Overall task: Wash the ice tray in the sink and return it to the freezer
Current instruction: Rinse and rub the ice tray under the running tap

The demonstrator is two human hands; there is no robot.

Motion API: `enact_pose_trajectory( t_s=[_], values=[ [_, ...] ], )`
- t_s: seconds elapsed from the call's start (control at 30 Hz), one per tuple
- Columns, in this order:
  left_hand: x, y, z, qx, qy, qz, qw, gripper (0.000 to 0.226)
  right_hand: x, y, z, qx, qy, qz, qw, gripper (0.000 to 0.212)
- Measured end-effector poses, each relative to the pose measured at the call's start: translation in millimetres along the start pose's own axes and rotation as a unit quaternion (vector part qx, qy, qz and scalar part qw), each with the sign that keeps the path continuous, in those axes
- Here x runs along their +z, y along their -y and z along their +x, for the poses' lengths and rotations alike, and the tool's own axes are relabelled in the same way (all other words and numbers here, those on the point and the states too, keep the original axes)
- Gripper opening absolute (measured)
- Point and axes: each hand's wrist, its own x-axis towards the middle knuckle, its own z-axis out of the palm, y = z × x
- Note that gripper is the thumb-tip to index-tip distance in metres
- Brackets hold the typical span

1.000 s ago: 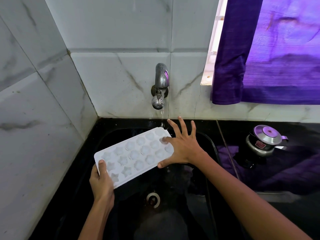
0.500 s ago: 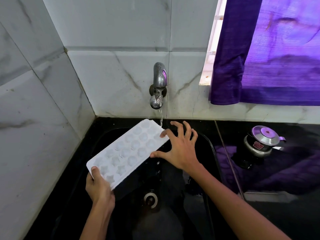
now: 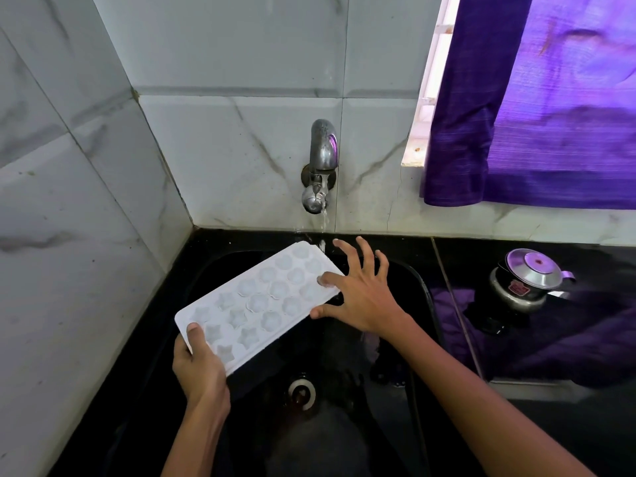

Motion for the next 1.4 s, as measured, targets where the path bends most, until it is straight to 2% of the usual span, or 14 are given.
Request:
enact_pose_trajectory(
  t_s=[0.1,0.2,0.3,0.5,0.63,0.83,0.93,1.1,1.2,1.27,1.33,1.4],
  values=[
    [1,-1,-2,-0.007,0.014,0.005,1.0,0.033,-1,-4,-5,0.007,0.004,0.003,1.0,0.058],
    [0,1,-4,-0.009,0.028,0.019,0.999,0.032,-1,-8,-8,-0.004,0.012,-0.052,0.999,0.062],
    [-2,3,-7,-0.015,0.036,0.024,0.999,0.035,-2,-10,-12,-0.012,-0.037,-0.08,0.996,0.074],
    [6,0,-14,-0.029,0.046,0.004,0.999,0.03,0,-8,-18,0.025,-0.091,-0.119,0.988,0.061],
    [8,2,-14,-0.028,0.047,0.004,0.998,0.026,-4,-11,-22,0.03,-0.068,-0.092,0.993,0.057],
    [8,5,-16,-0.035,0.041,-0.006,0.999,0.031,1,-5,-23,0.038,-0.11,-0.077,0.99,0.056],
    [6,6,-14,-0.028,0.044,0.003,0.999,0.026,2,-5,-22,0.023,-0.103,-0.063,0.992,0.05],
    [4,3,-8,-0.019,0.06,0.023,0.998,0.024,6,-11,-26,0.004,-0.089,-0.045,0.995,0.058],
    [6,0,-3,-0.006,0.082,0.046,0.996,0.022,1,-17,-28,0.012,-0.015,-0.062,0.998,0.057],
    [8,0,-2,0.004,0.095,0.056,0.994,0.019,-6,-24,-30,0.021,0.017,-0.066,0.997,0.066],
    [10,0,-2,0.008,0.104,0.061,0.993,0.018,-14,-30,-30,0.035,0.012,-0.033,0.999,0.074],
    [12,1,-3,0.012,0.112,0.064,0.992,0.018,-22,-33,-31,0.037,-0.01,0.004,0.999,0.073]
  ],
)
